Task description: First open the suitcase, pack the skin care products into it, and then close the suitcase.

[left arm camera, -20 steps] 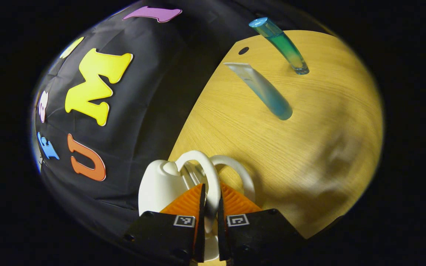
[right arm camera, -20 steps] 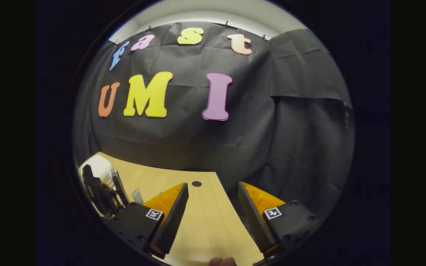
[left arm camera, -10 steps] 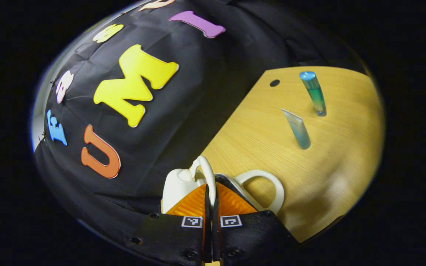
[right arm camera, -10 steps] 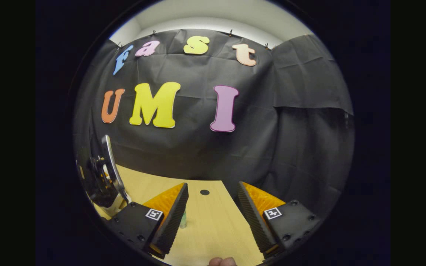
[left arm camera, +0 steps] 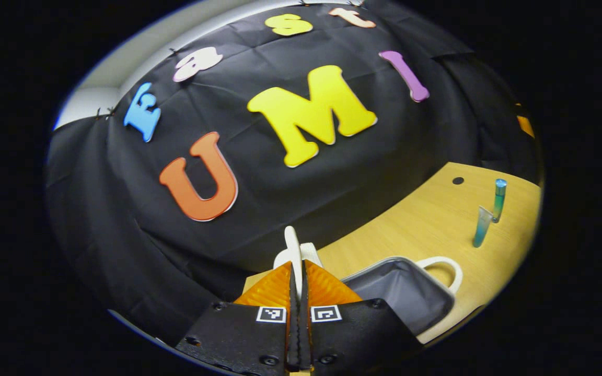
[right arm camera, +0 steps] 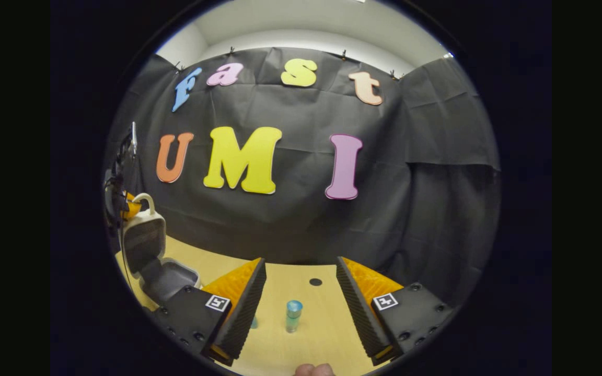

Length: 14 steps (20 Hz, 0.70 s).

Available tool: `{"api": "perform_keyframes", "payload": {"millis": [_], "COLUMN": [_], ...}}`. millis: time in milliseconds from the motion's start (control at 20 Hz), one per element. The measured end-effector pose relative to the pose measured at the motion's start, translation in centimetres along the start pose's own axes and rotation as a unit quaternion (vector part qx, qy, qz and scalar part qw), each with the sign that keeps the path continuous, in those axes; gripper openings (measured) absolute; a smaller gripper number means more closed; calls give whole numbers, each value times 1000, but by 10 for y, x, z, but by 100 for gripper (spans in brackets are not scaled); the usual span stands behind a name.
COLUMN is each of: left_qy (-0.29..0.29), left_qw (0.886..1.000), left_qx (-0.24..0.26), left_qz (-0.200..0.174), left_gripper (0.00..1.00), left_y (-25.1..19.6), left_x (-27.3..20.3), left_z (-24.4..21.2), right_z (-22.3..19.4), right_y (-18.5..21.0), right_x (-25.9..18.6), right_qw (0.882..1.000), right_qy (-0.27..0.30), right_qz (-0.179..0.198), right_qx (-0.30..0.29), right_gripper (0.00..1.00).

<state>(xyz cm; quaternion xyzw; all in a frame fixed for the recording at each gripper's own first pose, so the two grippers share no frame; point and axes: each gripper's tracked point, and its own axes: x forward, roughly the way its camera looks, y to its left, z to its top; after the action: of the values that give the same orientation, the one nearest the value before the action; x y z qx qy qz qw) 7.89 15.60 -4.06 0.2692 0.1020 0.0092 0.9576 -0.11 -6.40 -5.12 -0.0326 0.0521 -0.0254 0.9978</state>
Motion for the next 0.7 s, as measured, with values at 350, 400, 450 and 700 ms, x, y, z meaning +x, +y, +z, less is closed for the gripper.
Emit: {"api": "perform_keyframes", "payload": {"millis": [350,400,450,700], "left_qy": [20,26,33,86], "left_qw": [990,990,988,960], "left_qx": [-128,-132,-140,-264], "left_qz": [48,50,52,35], "left_gripper": [4,4,4,3], "left_y": [108,116,119,118], "left_x": [34,41,49,92], "left_z": [-100,-116,-130,-201], "right_z": [26,26,26,21], "right_y": [42,47,53,74], "right_x": [-9,-10,-11,-11], "right_qw": [999,999,998,997], "right_qy": [-11,-10,-9,11], "right_qz": [16,19,21,22], "right_qx": [-41,-48,-54,-70], "right_gripper": [80,80,80,80]}}
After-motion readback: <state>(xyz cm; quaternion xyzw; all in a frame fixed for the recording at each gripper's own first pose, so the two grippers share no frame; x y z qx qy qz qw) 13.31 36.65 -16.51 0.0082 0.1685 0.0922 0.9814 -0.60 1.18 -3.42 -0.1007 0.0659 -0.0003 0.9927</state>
